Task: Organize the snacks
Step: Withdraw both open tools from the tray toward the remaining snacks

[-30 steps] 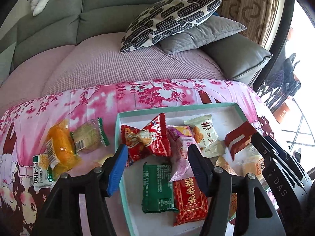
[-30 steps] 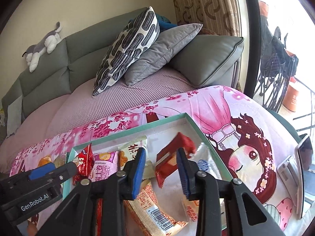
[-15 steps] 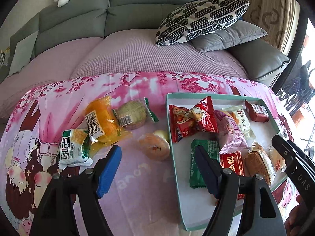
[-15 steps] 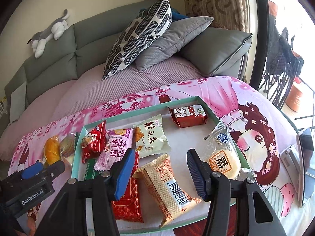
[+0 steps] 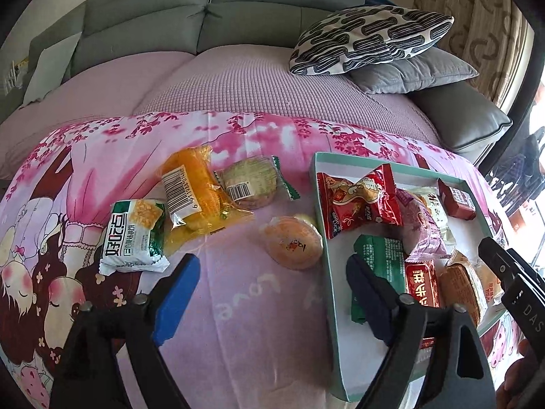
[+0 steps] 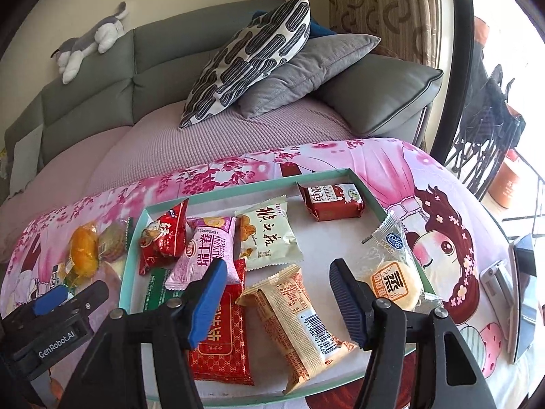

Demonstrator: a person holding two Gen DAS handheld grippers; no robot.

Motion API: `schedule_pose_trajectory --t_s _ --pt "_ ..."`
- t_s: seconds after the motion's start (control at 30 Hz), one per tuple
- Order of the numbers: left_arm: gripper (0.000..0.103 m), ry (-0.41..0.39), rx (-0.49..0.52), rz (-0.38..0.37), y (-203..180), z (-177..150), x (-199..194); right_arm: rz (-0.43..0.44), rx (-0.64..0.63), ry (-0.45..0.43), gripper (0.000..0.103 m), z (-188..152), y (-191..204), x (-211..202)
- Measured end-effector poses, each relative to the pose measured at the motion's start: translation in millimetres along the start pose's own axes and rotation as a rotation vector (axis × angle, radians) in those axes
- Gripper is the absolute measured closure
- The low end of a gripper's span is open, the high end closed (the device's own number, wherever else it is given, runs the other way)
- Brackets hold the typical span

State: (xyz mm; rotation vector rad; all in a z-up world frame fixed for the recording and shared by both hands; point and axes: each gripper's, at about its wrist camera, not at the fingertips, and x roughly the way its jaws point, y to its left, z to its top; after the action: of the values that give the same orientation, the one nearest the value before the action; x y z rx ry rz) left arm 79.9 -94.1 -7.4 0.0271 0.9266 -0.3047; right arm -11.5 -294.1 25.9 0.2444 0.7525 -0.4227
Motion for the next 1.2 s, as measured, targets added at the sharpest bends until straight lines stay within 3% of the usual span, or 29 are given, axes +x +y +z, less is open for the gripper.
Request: schedule_pose_trajectory --t_s 0.23,0.37,0.8,1.2 --pt "0.004 -0.035 -0.013 0.051 6 -2 -2 -0.009 -0.009 -0.010 0.019 1 2 -3" --pt "0.004 -0.063 -0.017 0.062 6 -1 -5 -0.017 -0.010 -0.033 0.000 1 0 -5" --pt "0.004 -0.090 -0.025 0.063 15 -1 -7 0.015 -0.053 -0.100 0.000 1 14 -10" --pt "0.004 -0.128 -0.156 0.226 94 7 -24 0.183 -0.191 -0.090 0.000 -11 85 -12"
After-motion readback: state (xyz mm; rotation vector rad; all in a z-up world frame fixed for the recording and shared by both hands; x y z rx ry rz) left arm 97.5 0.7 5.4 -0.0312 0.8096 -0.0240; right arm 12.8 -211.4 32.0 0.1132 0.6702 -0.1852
